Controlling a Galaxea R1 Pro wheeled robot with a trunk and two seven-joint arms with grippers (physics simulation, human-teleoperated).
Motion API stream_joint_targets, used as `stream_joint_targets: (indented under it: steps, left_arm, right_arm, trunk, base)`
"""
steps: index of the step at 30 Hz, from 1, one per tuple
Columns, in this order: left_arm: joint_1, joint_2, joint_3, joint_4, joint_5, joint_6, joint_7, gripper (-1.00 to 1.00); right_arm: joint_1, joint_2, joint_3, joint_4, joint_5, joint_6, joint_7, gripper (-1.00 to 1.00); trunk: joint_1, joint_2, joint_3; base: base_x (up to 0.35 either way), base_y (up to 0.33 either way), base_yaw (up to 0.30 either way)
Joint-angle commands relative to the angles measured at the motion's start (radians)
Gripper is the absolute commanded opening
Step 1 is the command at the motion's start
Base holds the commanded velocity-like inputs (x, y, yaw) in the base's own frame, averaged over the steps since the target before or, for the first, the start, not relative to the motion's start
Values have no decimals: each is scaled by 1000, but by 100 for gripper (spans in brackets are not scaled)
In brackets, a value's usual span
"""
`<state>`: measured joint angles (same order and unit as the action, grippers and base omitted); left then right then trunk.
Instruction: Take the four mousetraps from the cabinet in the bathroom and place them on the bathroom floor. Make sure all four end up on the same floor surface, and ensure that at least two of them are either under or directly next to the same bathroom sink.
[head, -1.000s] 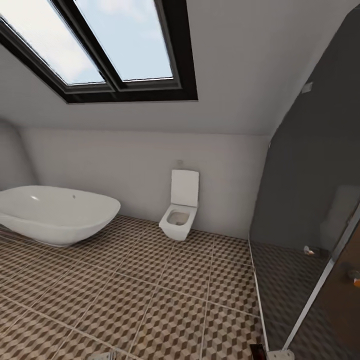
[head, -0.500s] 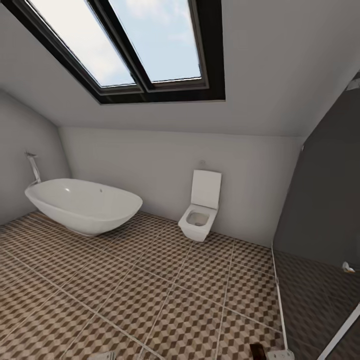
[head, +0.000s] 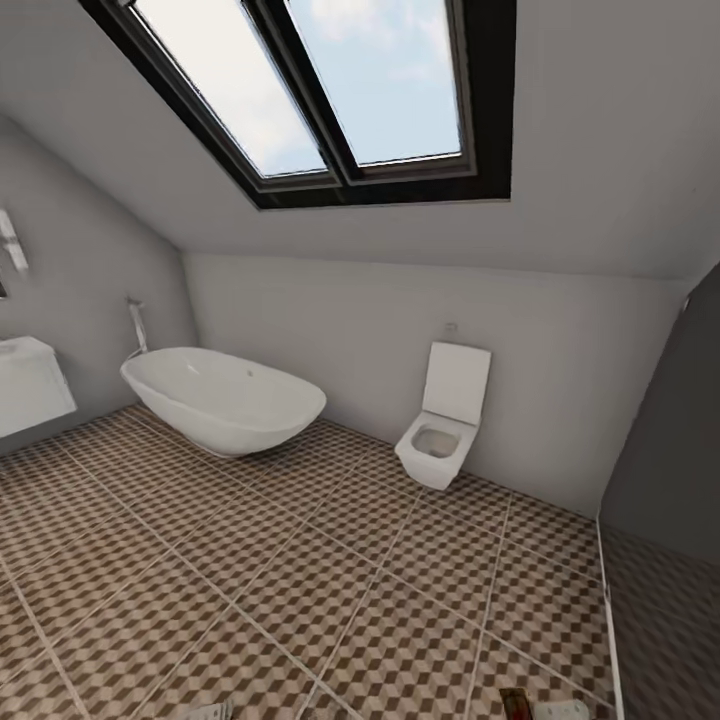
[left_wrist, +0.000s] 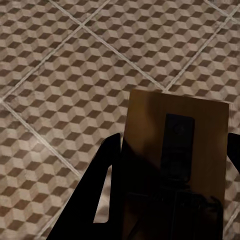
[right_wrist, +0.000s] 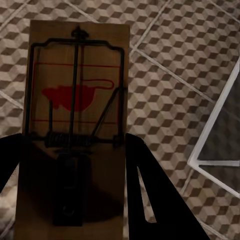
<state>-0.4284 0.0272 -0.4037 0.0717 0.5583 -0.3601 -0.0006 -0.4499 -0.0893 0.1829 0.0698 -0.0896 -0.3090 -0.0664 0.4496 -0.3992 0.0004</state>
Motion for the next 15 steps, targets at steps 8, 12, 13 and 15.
stream_joint_targets:
  steps: [8,12,13,15]
  left_arm:
    - [-1,-1,-7,3,2,-5,4,-100]
    - [-1,-1,-7,3,2,-5,4,-100]
    - [-1,-1,-7,3,2,-5,4,-100]
    - [-1,-1,-7,3,2,-5,4,-100]
  right_arm:
    - [-1,0,9,4,-13,-7,3,-100]
    - [-1,0,9,4,-13,-7,3,-100]
    - [-1,0,10,4,-13,-7,3,-100]
    - [-1,0,10,4,-13,-7,3,-100]
  trunk:
    - [0,-1,0]
    - [0,-1,0]
    - [0,-1,0]
    - [0,-1,0]
  base:
    - [0,0,298]
    - [0,0,298]
    - [0,0,298]
    - [0,0,298]
